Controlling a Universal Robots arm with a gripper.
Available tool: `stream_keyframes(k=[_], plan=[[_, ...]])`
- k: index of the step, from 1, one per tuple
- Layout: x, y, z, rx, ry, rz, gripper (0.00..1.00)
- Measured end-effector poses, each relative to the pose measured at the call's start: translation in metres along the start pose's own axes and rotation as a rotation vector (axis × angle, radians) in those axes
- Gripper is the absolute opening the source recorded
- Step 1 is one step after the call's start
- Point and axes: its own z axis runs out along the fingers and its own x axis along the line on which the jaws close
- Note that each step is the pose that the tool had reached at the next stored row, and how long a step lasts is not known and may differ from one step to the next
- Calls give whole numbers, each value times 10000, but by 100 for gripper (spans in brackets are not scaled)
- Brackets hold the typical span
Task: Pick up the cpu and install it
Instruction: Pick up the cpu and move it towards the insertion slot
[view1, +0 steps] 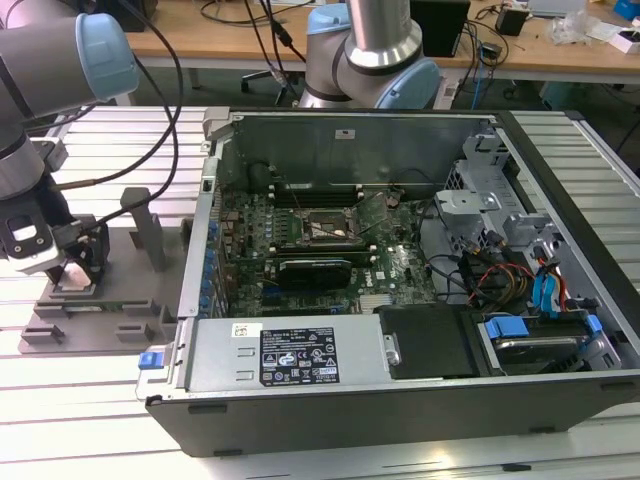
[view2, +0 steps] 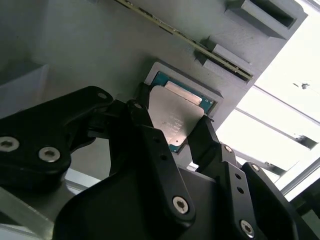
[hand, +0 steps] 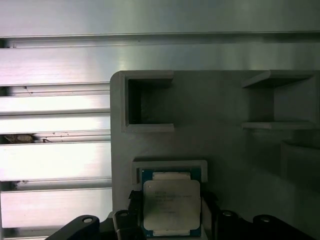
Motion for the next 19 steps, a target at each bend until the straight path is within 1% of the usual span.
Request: stream_keyframes(k=[1,2,5,9,12,13,15,17,19], plan=[[0,-1,-29,6,2,-1,55],[-2,-2,-99,17,2,0,55],[-5,-4,-218,31,2,0,55],[-9,-5,-342,51,1,-1,55],[-10,-6,-405,63,0,-1,55],[-11,-7,-437,72,0,-2,55],[-14,-9,-523,92,0,-2,55],[-16,-10,-581,103,0,-2,55],[-17,-11,-613,105,0,-2,55]])
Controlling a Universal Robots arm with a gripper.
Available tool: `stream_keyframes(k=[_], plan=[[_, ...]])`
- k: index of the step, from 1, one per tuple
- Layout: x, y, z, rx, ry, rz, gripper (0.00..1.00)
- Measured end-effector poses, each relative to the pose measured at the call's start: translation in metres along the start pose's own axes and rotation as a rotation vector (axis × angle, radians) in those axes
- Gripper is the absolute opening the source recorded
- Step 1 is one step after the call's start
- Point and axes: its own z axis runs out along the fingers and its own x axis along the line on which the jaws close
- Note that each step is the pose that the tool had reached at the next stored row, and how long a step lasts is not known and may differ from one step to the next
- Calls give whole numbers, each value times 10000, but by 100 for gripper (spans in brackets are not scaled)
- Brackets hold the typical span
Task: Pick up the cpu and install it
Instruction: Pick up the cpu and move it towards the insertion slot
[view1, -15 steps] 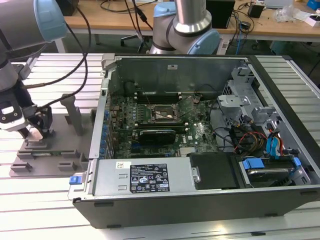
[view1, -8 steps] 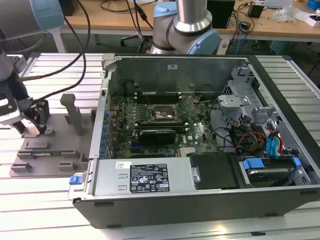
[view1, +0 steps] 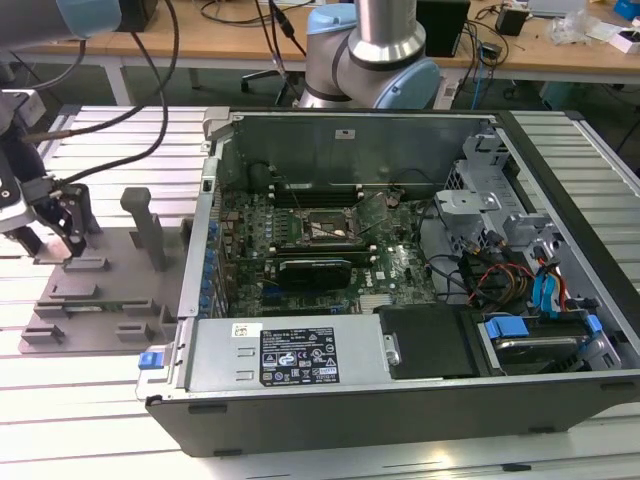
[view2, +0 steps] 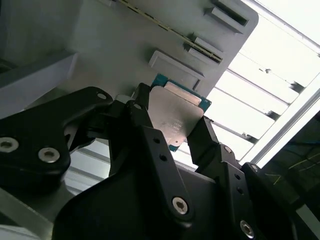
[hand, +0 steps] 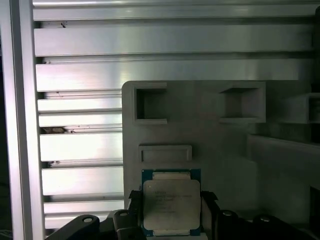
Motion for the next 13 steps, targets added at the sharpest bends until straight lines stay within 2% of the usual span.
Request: stream_keyframes(k=[13], plan=[[-7,-9,-266,2,0,0,55]])
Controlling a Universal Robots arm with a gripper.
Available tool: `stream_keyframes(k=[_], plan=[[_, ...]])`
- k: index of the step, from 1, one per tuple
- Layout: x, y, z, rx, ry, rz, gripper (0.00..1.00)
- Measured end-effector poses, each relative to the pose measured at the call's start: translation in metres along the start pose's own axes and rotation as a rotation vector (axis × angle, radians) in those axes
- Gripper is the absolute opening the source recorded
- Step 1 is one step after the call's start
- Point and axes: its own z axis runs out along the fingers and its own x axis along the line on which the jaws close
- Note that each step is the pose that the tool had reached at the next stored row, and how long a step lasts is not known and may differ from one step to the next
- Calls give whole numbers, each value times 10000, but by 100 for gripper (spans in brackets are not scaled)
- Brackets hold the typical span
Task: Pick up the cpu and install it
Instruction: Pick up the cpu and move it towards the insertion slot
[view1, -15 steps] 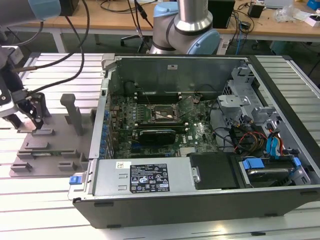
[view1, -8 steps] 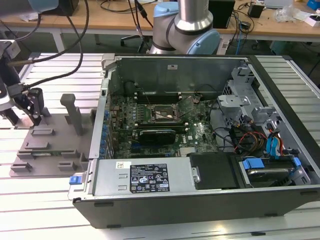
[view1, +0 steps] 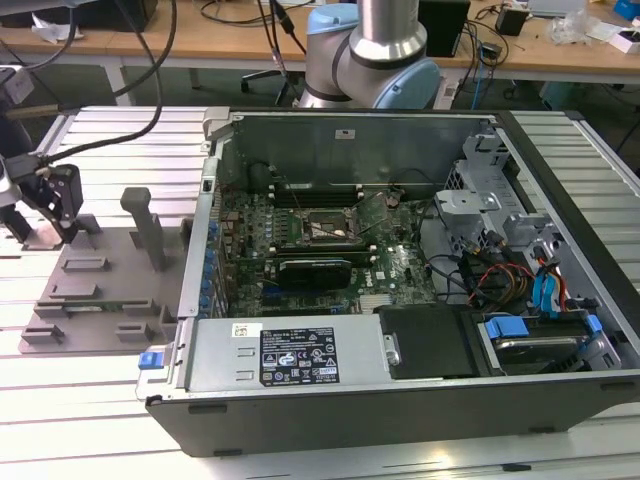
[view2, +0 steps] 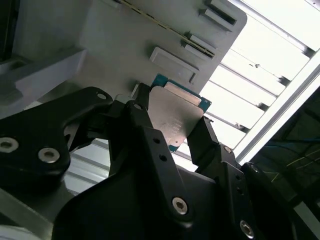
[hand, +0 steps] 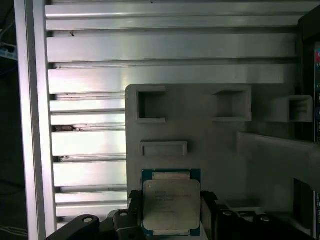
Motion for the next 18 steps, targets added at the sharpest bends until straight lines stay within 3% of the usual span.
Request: stream_keyframes(k=[18], plan=[[-13,-16,-445,14,0,-1,55]])
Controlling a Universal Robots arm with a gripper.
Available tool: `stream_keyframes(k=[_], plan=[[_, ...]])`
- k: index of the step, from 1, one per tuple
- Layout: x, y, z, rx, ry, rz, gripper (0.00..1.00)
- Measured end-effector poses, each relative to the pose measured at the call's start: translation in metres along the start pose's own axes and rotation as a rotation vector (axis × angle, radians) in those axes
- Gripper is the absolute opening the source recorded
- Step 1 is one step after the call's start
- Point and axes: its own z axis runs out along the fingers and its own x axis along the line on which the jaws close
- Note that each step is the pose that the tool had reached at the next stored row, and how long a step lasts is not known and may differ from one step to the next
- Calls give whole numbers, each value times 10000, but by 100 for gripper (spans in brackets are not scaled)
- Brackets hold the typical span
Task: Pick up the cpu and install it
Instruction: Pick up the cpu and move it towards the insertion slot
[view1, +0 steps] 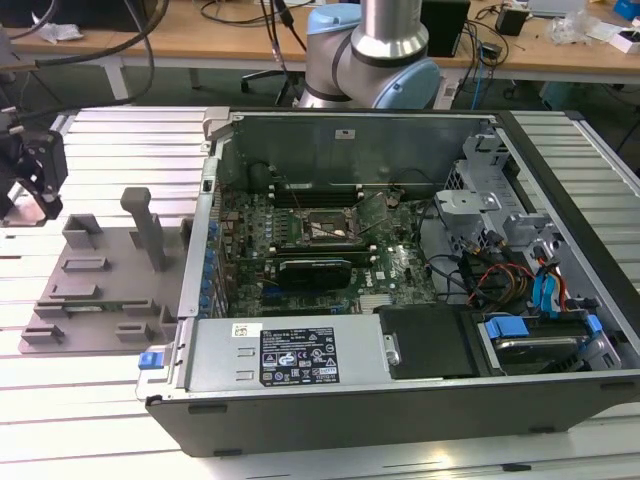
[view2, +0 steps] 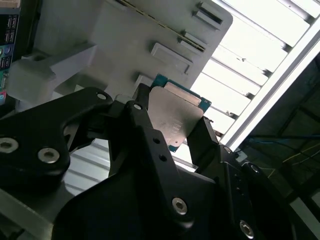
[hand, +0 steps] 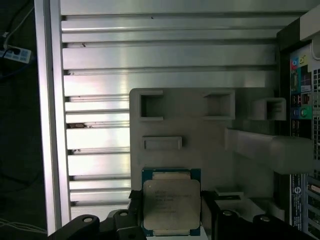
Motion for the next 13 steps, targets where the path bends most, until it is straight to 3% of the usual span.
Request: stream_keyframes(k=[13], plan=[[-8,-11,-291,2,0,0,55]])
